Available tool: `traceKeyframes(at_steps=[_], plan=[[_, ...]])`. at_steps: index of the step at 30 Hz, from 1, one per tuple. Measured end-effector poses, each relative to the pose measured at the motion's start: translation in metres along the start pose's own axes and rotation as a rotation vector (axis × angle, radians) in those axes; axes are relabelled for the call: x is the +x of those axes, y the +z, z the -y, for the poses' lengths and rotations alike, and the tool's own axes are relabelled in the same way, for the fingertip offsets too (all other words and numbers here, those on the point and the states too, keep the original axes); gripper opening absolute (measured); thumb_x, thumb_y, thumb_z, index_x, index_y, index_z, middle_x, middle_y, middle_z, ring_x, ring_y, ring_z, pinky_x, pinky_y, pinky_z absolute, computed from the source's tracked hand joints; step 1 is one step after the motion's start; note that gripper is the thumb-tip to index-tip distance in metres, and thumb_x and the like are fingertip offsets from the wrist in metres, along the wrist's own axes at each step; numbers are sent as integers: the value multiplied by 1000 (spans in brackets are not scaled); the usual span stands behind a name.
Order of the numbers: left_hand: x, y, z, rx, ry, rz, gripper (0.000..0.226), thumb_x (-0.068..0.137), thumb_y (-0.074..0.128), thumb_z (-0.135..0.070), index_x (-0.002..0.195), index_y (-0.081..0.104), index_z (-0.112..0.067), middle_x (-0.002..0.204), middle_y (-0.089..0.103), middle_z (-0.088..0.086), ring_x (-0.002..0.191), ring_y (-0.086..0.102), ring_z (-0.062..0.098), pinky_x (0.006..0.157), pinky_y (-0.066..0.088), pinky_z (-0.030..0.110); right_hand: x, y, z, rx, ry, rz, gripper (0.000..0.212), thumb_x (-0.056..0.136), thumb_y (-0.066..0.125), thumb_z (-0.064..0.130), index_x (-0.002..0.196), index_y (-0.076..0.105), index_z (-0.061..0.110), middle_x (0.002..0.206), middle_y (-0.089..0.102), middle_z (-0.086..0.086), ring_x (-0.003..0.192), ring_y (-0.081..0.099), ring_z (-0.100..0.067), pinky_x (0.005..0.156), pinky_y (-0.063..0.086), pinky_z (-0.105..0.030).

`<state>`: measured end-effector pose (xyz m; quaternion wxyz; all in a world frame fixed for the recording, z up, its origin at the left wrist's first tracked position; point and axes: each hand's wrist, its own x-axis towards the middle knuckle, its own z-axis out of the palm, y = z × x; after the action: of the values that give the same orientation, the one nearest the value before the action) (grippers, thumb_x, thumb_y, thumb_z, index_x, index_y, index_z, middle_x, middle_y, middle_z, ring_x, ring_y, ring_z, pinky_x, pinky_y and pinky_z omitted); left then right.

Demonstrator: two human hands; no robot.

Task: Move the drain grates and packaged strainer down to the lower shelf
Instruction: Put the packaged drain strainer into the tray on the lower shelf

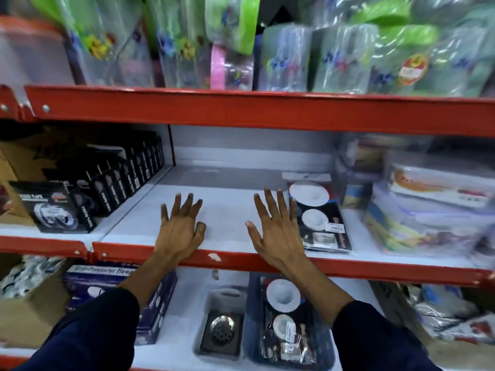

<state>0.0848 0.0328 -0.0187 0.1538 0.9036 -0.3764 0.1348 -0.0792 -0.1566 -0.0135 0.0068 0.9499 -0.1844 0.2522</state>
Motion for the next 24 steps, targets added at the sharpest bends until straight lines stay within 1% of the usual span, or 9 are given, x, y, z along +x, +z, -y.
traceKeyframes(at_steps=[6, 8, 10, 14, 16, 17, 19, 21, 24], plan=[[10, 5, -74, -243, 128, 74, 61, 99, 40, -24, 157, 22, -13, 168, 13, 10, 156, 10, 27, 128, 13, 44, -3, -7, -47, -46, 122, 30, 65, 102, 26, 48, 160, 13, 22, 169, 3, -7, 157, -5, -30, 125, -1, -58], [17, 9, -101, -321, 158, 112, 59, 100, 43, -19, 156, 26, -10, 166, 21, 11, 154, 21, 26, 127, 18, 35, -7, -13, -65, -35, 189, 15, 63, 102, 30, 43, 160, 16, 20, 169, 8, -8, 157, -1, -31, 125, 2, -56], [22, 13, -127, -410, 138, 162, 55, 100, 45, -17, 153, 34, -8, 161, 34, 13, 148, 35, 27, 124, 25, 31, -11, -19, -83, -21, 283, 32, 62, 102, 32, 39, 159, 18, 19, 168, 13, -13, 156, 8, -34, 126, 8, -54], [34, 18, -174, -643, -21, 250, 42, 99, 47, -17, 140, 54, -7, 149, 53, 13, 135, 52, 29, 115, 38, 28, -17, -31, -114, -5, 485, 131, 62, 102, 36, 36, 158, 18, 15, 158, 27, -29, 142, 33, -45, 118, 27, -51], [41, 20, -190, -696, -88, 251, 33, 98, 49, -18, 122, 68, -6, 134, 65, 14, 125, 60, 33, 105, 45, 26, -17, -37, -124, 62, 512, 172, 55, 103, 36, 30, 152, 27, 8, 145, 46, -29, 124, 52, -43, 107, 41, -49], [45, 21, -197, -729, -118, 240, 30, 96, 52, -18, 113, 72, -6, 126, 70, 15, 117, 63, 34, 102, 49, 30, -17, -40, -129, 139, 529, 172, 50, 104, 36, 28, 148, 32, 4, 137, 54, -27, 116, 58, -42, 102, 45, -48], [50, 25, -204, -832, -204, 212, 27, 92, 62, -20, 112, 73, -5, 121, 73, 14, 112, 67, 31, 101, 53, 36, -15, -49, -137, 288, 604, 150, 42, 103, 38, 29, 136, 45, 3, 127, 61, -24, 111, 61, -40, 97, 49, -45], [53, 27, -203, -962, -317, 200, 36, 85, 72, -14, 119, 68, -3, 119, 74, 16, 109, 69, 28, 102, 54, 38, -15, -56, -139, 368, 638, 113, 37, 101, 44, 28, 125, 54, 2, 120, 64, -24, 110, 62, -39, 92, 51, -40], [51, 25, -199, -1123, -409, 220, 48, 77, 79, -3, 122, 62, 3, 114, 73, 20, 106, 70, 31, 98, 57, 41, -21, -66, -142, 481, 643, 11, 26, 95, 55, 19, 112, 61, -1, 101, 71, -23, 91, 67, -38, 71, 53, -37]])
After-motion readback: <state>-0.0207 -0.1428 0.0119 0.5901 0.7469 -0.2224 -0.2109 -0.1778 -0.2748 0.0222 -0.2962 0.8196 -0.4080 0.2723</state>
